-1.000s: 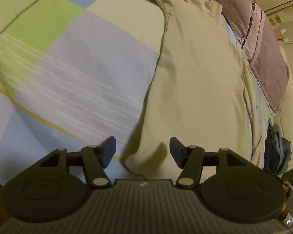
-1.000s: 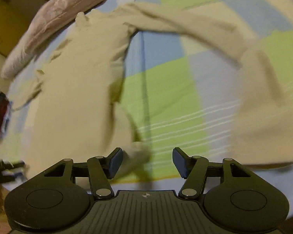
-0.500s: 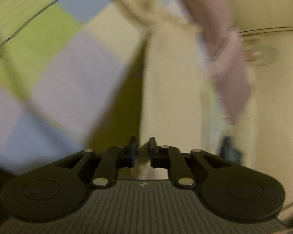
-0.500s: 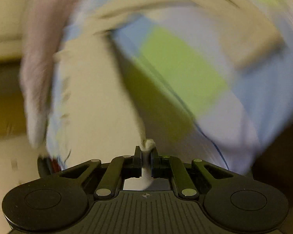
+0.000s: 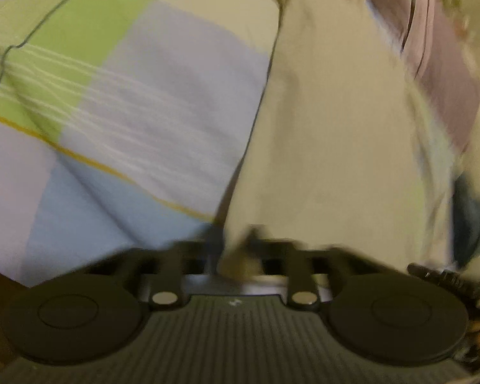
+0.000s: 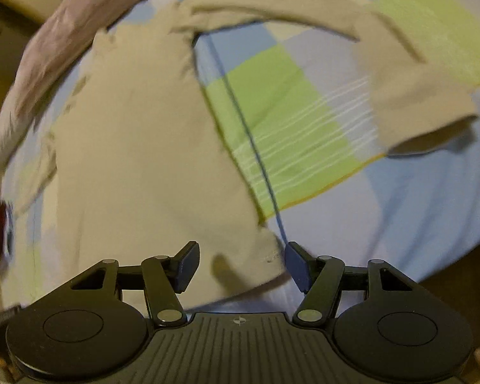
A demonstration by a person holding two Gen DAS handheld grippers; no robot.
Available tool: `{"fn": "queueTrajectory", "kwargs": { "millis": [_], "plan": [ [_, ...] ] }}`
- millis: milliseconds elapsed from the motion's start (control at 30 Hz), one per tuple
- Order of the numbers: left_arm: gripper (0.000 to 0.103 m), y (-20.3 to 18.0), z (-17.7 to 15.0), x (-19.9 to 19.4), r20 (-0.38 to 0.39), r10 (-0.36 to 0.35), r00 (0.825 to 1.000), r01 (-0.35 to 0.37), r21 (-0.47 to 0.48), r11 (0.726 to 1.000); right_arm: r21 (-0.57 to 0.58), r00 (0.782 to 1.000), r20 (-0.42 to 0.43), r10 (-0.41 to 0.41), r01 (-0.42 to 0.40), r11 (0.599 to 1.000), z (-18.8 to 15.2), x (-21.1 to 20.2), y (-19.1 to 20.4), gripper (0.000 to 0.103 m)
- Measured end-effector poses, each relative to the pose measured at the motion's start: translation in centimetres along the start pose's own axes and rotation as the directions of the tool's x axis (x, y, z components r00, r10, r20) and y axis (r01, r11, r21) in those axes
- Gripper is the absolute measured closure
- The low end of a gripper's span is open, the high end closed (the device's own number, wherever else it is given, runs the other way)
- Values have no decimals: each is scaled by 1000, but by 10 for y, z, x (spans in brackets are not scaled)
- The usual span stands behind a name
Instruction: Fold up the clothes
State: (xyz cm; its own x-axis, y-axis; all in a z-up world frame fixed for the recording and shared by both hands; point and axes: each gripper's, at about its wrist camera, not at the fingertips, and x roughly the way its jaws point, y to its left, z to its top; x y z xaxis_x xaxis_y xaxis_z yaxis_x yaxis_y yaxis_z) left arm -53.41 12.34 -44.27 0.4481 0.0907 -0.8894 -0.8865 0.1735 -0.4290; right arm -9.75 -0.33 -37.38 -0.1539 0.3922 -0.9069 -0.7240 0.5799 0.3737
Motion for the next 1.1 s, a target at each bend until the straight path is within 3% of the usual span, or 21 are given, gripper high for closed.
{"fn": "queueTrajectory", "kwargs": {
  "millis": [33, 200, 267, 333, 400, 467, 533, 600, 700, 733, 767, 800, 833, 900, 967, 1000, 1033, 1100],
  "plan": [
    [99, -2, -2, -4, 20, 5, 1000, -5, 11, 1000, -28, 1000, -13, -21, 20, 999, -1, 3, 1, 94],
    [93, -3, -10, -13, 30, 83, 996, -84, 43, 996, -19, 998, -54, -45, 45, 999, 0, -3, -19, 93],
    [93, -15, -5, -23, 55, 122, 991, -126, 62, 990, -74, 993, -84, -85, 79, 994, 2, -10, -19, 92],
    [93, -26, 0, -34, 90, 149, 985, -156, 78, 985, -216, 984, -15, -179, 171, 961, 3, -26, -13, 92],
    [93, -38, 7, -47, 142, 142, 980, -154, 77, 985, -368, 953, 113, -281, 303, 879, 3, -41, -9, 92],
    [93, -49, 17, -48, 165, 119, 979, -133, 76, 988, -509, 899, 248, -361, 438, 741, 1, -48, -6, 87],
    [93, -61, 23, -40, 157, 92, 983, -106, 82, 991, -618, 856, 329, -398, 514, 595, -1, -39, -10, 37],
    [93, -78, 29, -18, 140, 69, 988, -83, 95, 992, -695, 826, 389, -408, 554, 459, -5, -26, -14, 36],
    [93, -99, 28, 2, 111, 43, 993, -58, 135, 989, -775, 818, 425, -388, 550, 312, -14, 0, -22, 36],
    [93, -104, 26, 8, 102, 38, 994, -53, 144, 988, -800, 820, 424, -384, 538, 267, -15, 9, -28, 39],
    [93, -108, 26, 14, 96, 34, 995, -49, 149, 988, -819, 828, 426, -364, 524, 235, -18, 12, -35, 52],
    [93, -113, 27, 19, 91, 32, 995, -45, 150, 988, -840, 851, 397, -344, 488, 237, -13, 13, -46, 98],
    [93, -117, 28, 22, 89, 27, 996, -40, 154, 987, -844, 866, 367, -340, 463, 269, -1, 10, -53, 101],
    [93, -123, 32, 24, 95, 20, 995, -36, 165, 986, -782, 902, 329, -280, 426, 455, 34, -12, -67, 101],
    [93, -128, 37, 26, 102, 24, 995, -41, 172, 984, -592, 937, 312, -154, 319, 741, 84, -56, -97, 101],
    [93, -129, 40, 26, 105, 25, 994, -43, 171, 984, -465, 932, 346, -107, 269, 844, 108, -78, -120, 101],
    [93, -129, 42, 26, 109, 25, 994, -43, 167, 985, -329, 918, 389, -74, 213, 920, 131, -99, -145, 101],
    [93, -131, 47, 29, 112, 20, 993, -36, 143, 989, -70, 877, 476, -68, 114, 991, 170, -128, -197, 101]
  ]
}}
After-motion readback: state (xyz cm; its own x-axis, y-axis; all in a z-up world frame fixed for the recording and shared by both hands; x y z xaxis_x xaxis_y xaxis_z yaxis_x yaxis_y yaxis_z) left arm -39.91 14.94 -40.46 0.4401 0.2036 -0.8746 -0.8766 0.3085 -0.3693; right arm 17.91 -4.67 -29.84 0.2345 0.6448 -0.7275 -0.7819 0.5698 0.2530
